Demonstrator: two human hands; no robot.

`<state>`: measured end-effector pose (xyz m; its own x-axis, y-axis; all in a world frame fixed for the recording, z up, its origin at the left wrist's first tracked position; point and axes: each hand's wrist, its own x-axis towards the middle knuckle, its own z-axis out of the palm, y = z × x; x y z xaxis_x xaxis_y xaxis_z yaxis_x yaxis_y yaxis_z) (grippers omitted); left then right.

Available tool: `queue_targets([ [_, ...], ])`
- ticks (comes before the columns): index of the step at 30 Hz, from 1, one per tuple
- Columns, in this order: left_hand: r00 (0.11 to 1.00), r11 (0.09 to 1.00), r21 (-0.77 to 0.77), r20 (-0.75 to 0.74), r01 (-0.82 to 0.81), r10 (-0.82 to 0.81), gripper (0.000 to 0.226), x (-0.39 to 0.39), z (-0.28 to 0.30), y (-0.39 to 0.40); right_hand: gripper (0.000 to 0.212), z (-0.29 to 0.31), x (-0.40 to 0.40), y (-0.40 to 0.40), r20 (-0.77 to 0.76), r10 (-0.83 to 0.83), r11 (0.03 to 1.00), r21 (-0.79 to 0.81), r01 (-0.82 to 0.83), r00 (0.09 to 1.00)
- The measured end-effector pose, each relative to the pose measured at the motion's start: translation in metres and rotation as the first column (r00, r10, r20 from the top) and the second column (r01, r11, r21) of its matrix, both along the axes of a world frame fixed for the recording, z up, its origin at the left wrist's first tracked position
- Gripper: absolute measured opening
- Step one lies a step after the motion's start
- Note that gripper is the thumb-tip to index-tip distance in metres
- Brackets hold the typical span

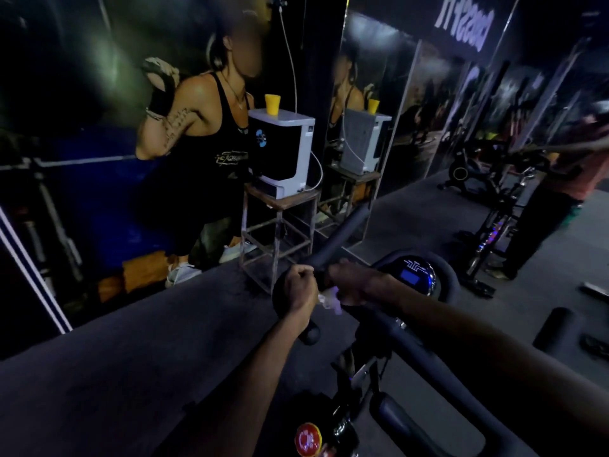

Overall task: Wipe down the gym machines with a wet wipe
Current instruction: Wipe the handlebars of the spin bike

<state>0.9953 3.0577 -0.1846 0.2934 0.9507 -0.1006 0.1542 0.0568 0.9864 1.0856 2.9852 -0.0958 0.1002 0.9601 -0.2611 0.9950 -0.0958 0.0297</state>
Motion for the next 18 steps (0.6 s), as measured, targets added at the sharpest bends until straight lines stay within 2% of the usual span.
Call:
queue_targets([
  [2,1.0,1.0,-0.015,-0.025,-0.009,0.009,0.022,0.0,0.004,0.01,0.023,-0.019,0.024,0.025,-0.039,0.006,0.995,0.096,-0.002,0.999],
  [3,1.0,1.0,-0.021,-0.021,-0.015,0.015,0.025,0.0,0.005,0.015,0.031,-0.02,0.026,0.032,-0.063,-0.009,0.996,0.087,0.014,0.998],
  [5,1.0,0.999,-0.033,0.004,-0.016,0.016,0.03,0.001,0.005,0.026,0.021,-0.02,0.032,0.042,-0.089,-0.019,0.999,-0.031,0.017,0.996],
  [7,1.0,1.0,-0.025,0.018,-0.015,0.015,0.031,0.003,0.001,0.035,0.004,-0.011,0.036,0.048,-0.068,0.079,0.987,-0.138,-0.088,0.995],
  [8,1.0,1.0,-0.02,0.008,-0.019,0.019,0.033,0.004,-0.003,0.04,0.016,-0.011,0.046,0.053,-0.044,0.136,0.985,-0.105,-0.14,0.99],
  [10,0.999,0.999,0.0,-0.016,-0.042,0.042,0.036,0.005,-0.007,0.042,0.032,-0.014,0.051,0.058,-0.133,0.066,0.998,0.017,-0.065,0.989],
  [11,0.998,0.998,0.011,-0.016,-0.059,0.059,0.036,0.007,-0.01,0.044,0.03,-0.012,0.046,0.061,-0.163,0.038,0.998,0.046,-0.031,0.986],
  [14,0.996,0.996,0.029,0.004,-0.09,0.09,0.034,0.007,-0.012,0.045,0.016,-0.007,0.017,0.075,-0.041,0.047,0.985,0.168,-0.04,0.998],
  [15,0.995,0.994,0.039,0.01,-0.098,0.097,0.034,0.006,-0.013,0.045,0.016,-0.011,0.018,0.078,-0.016,0.054,0.984,0.174,-0.05,0.998],
  [16,0.995,0.994,0.053,0.007,-0.099,0.099,0.036,0.004,-0.012,0.044,0.017,-0.015,0.025,0.08,-0.058,0.037,0.991,0.133,-0.029,0.998],
  [17,0.996,0.994,0.067,0.005,-0.09,0.09,0.037,0.003,-0.012,0.043,0.016,-0.016,0.035,0.08,-0.106,0.018,0.997,0.073,-0.01,0.994],
  [18,0.997,0.994,0.076,0.01,-0.083,0.082,0.038,0.002,-0.012,0.042,0.015,-0.021,0.05,0.086,-0.226,-0.059,0.998,0.018,0.065,0.972],
])
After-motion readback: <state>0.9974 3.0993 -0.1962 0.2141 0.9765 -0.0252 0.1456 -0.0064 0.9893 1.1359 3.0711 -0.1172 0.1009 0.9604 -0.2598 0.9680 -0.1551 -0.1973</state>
